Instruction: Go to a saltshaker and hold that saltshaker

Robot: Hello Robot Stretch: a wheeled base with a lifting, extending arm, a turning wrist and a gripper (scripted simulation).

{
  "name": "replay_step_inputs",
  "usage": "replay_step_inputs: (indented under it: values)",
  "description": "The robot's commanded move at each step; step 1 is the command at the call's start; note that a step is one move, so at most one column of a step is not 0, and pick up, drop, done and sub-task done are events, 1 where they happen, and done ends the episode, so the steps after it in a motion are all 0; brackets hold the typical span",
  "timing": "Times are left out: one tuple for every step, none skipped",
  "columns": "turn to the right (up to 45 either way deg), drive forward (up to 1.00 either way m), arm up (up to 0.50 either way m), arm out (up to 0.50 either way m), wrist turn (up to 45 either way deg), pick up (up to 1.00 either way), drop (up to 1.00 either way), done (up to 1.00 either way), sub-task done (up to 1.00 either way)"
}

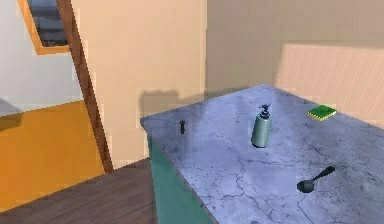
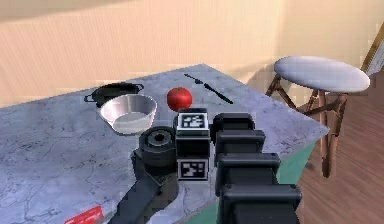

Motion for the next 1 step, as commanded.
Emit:
replay_step_inputs:
  values:
    - [0.0, 0.0, 0.0, 0.0, 45.0, 0.0, 0.0, 0.0, 0.0]
